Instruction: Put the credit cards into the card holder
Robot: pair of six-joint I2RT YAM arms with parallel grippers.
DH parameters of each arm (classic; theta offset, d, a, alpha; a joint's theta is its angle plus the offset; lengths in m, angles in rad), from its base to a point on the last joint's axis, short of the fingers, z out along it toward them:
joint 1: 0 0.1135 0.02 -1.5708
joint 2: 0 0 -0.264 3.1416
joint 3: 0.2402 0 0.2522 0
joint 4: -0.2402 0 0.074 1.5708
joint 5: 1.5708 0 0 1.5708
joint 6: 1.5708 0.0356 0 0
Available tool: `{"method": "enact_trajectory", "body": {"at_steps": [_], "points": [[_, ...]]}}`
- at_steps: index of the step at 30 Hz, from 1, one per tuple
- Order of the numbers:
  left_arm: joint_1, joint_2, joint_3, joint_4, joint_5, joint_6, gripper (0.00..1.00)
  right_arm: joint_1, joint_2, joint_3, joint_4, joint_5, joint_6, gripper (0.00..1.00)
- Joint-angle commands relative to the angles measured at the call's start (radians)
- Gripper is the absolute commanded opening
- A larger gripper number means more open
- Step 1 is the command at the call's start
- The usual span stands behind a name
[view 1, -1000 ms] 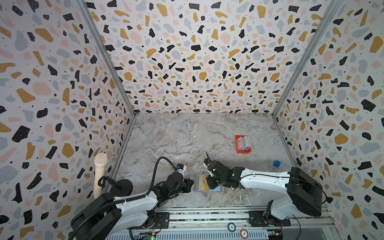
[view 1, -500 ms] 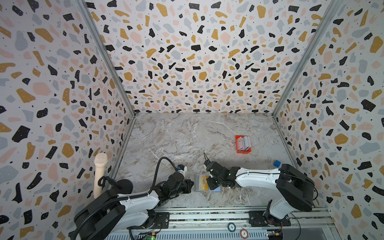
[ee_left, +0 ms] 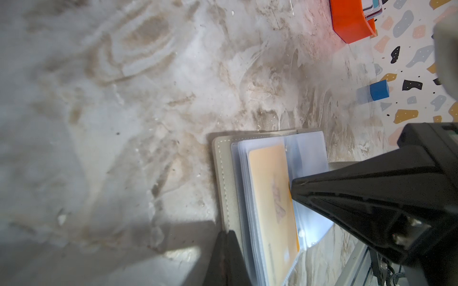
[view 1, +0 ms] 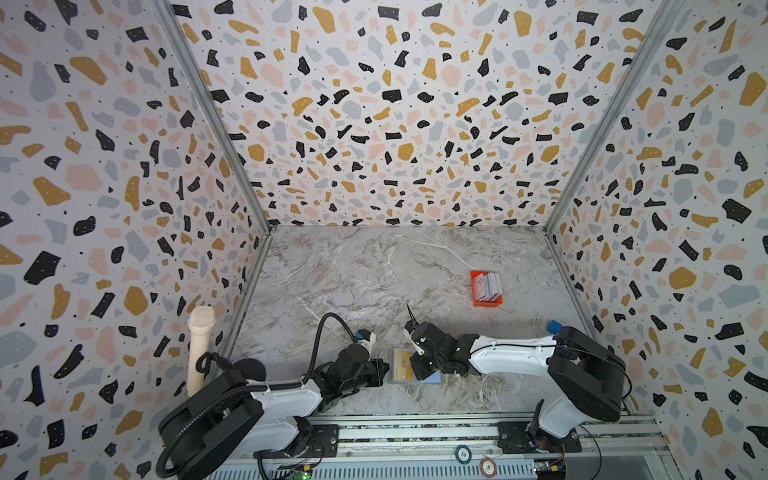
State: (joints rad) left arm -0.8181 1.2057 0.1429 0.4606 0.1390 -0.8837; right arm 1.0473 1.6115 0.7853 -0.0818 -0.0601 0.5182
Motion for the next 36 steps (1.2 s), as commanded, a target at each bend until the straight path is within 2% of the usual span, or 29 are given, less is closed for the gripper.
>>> {"method": "enact_trajectory", "body": {"at_steps": [1, 6, 11, 16, 23, 30, 36], "points": [[0.008, -0.04, -0.027, 0.001, -0.008, -0.03, 0.04, -0.001, -0.003, -0.02, 0.017, -0.026, 0.01, 0.0], [0.026, -0.122, -0.039, -0.029, -0.019, -0.047, 0.08, -0.015, -0.045, -0.034, 0.023, -0.027, 0.01, 0.0], [0.03, -0.168, -0.026, -0.048, -0.021, -0.057, 0.11, -0.015, -0.108, -0.034, 0.009, -0.011, 0.009, 0.08], [0.031, -0.167, -0.02, -0.039, -0.012, -0.063, 0.15, -0.015, -0.159, -0.042, -0.004, -0.014, 0.019, 0.2], [0.032, -0.138, -0.02, 0.004, 0.008, -0.066, 0.3, -0.052, -0.236, -0.108, -0.029, -0.009, 0.054, 0.39], [0.031, -0.128, -0.024, 0.029, 0.014, -0.066, 0.38, -0.118, -0.317, -0.205, -0.016, -0.037, 0.088, 0.52], [0.032, -0.1, -0.025, 0.054, 0.028, -0.063, 0.4, -0.135, -0.316, -0.246, 0.0, -0.046, 0.1, 0.56]]}}
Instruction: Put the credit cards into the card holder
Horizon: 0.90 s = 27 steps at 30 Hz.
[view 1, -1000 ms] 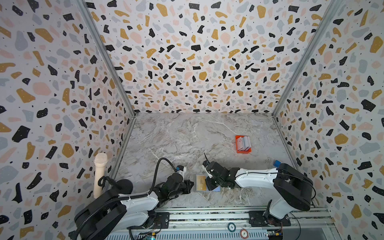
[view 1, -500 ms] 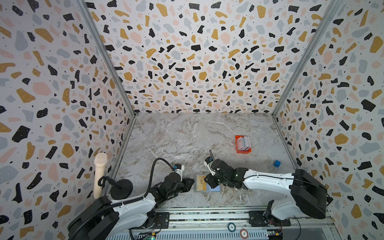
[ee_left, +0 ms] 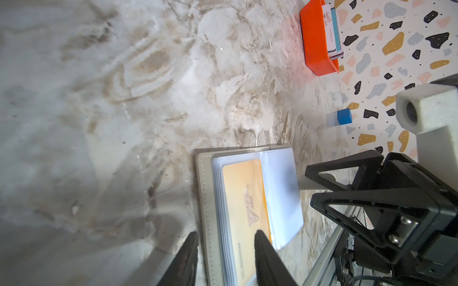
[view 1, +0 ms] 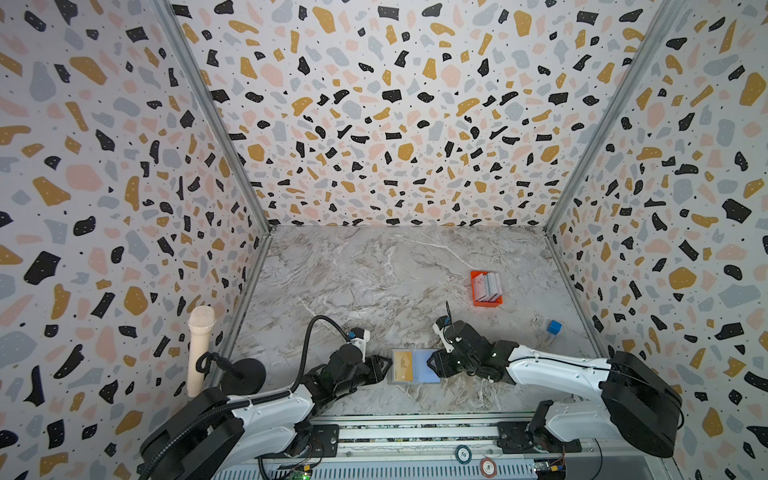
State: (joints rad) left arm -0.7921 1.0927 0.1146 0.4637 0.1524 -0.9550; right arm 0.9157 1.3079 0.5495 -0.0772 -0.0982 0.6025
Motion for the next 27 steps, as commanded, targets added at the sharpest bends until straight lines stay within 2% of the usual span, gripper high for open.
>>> {"method": "enact_trajectory", "body": {"at_steps": [1, 12, 17, 21, 27], "points": [[0.006, 0.022, 0.0, 0.057, 0.017, 0.009, 0.41, -0.003, -0.009, -0.015, 0.002, -0.008, 0.019, 0.57], [0.005, 0.136, -0.03, 0.196, 0.058, -0.016, 0.46, -0.003, 0.032, -0.063, 0.076, -0.041, 0.039, 0.57], [0.005, 0.186, -0.045, 0.251, 0.084, -0.04, 0.45, -0.003, 0.039, -0.066, 0.088, -0.044, 0.04, 0.56], [0.005, 0.142, -0.055, 0.265, 0.093, -0.067, 0.4, -0.003, 0.053, -0.075, 0.114, -0.056, 0.045, 0.56], [0.005, -0.005, -0.024, 0.141, 0.07, -0.057, 0.41, -0.002, 0.054, -0.075, 0.133, -0.064, 0.044, 0.56]]}}
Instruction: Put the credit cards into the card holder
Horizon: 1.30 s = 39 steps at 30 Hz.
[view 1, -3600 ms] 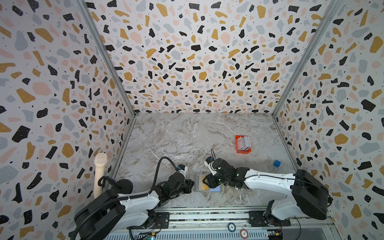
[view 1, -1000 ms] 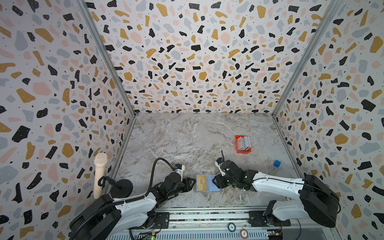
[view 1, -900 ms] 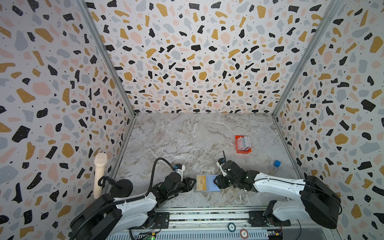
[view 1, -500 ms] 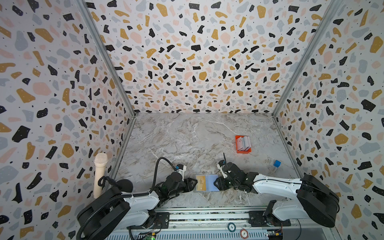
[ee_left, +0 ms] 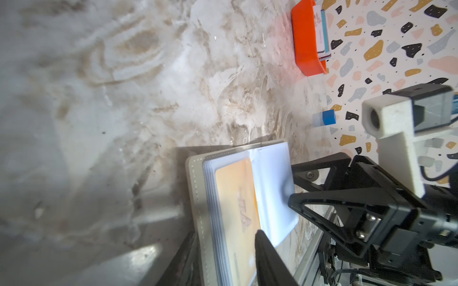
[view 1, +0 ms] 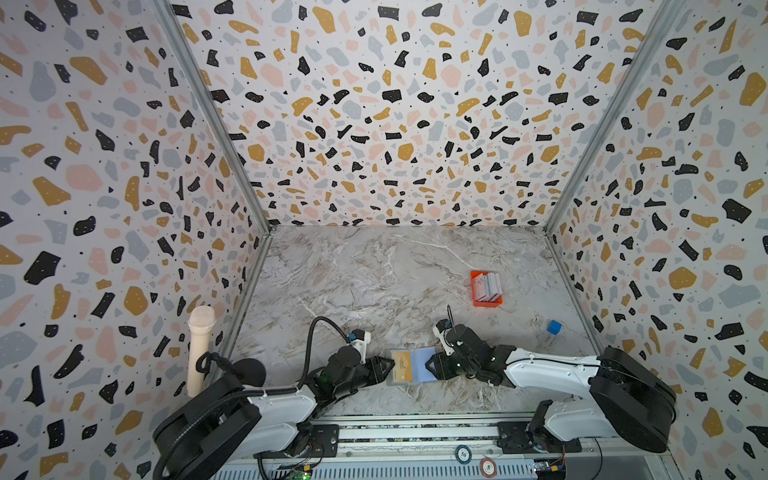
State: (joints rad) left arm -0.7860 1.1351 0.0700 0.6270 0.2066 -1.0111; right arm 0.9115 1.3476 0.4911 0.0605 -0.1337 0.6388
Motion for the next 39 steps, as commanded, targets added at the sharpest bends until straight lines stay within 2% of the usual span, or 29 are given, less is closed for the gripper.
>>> {"method": "enact_trajectory", "body": {"at_steps": [1, 11, 20, 24, 39], "points": [[-0.001, -0.06, 0.024, -0.031, 0.019, -0.002, 0.41, 0.003, 0.013, -0.017, -0.002, -0.033, 0.007, 0.56], [-0.012, -0.001, 0.006, 0.117, 0.06, -0.076, 0.39, 0.026, 0.052, 0.002, 0.054, -0.062, 0.018, 0.56], [-0.024, -0.107, 0.048, -0.006, 0.038, -0.066, 0.39, 0.061, 0.141, 0.065, 0.084, -0.068, 0.014, 0.56], [-0.037, -0.104, 0.058, -0.014, 0.028, -0.067, 0.39, 0.074, 0.173, 0.096, 0.084, -0.07, 0.005, 0.56], [-0.104, 0.068, 0.152, 0.049, 0.008, -0.037, 0.39, 0.051, -0.059, 0.061, -0.082, 0.062, -0.001, 0.58]]}}
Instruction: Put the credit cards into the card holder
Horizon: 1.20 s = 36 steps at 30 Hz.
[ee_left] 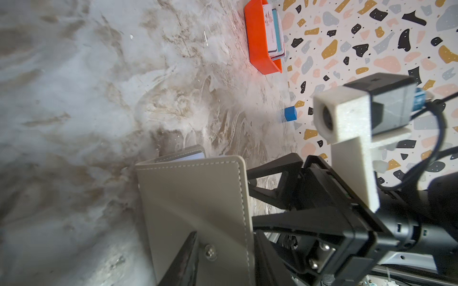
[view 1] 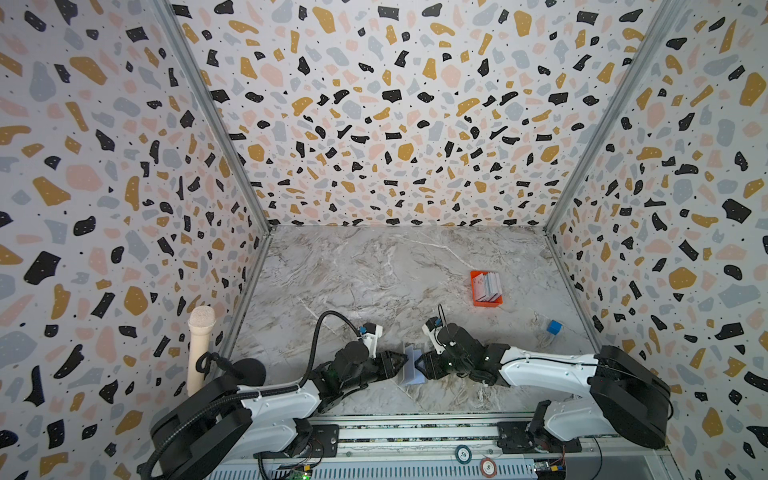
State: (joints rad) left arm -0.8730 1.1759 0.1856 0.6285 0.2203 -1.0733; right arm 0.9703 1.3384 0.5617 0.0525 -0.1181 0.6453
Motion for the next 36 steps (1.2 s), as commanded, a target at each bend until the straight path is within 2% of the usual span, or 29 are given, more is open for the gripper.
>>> {"method": "enact_trajectory", "body": {"at_steps": [1, 15, 19, 23, 25, 31, 36], "points": [[-0.021, 0.042, 0.046, 0.049, -0.006, 0.028, 0.38, -0.011, -0.065, -0.012, -0.082, 0.054, -0.008, 0.58], [-0.099, 0.249, 0.136, 0.118, 0.028, 0.037, 0.39, -0.059, -0.313, -0.075, -0.209, 0.137, 0.019, 0.58], [-0.114, 0.247, 0.143, 0.141, 0.032, 0.037, 0.42, -0.067, -0.324, -0.083, -0.22, 0.14, 0.024, 0.58], [-0.118, 0.182, 0.147, 0.091, 0.012, 0.071, 0.43, -0.069, -0.327, -0.097, -0.205, 0.127, 0.029, 0.58], [-0.118, 0.133, 0.146, 0.037, -0.02, 0.097, 0.4, -0.07, -0.321, -0.098, -0.198, 0.123, 0.033, 0.58], [-0.118, 0.062, 0.161, -0.185, -0.126, 0.215, 0.21, -0.068, -0.299, -0.098, -0.18, 0.109, 0.034, 0.57], [-0.119, 0.114, 0.148, -0.17, -0.105, 0.233, 0.14, -0.068, -0.277, -0.098, -0.161, 0.086, 0.039, 0.56]]}}
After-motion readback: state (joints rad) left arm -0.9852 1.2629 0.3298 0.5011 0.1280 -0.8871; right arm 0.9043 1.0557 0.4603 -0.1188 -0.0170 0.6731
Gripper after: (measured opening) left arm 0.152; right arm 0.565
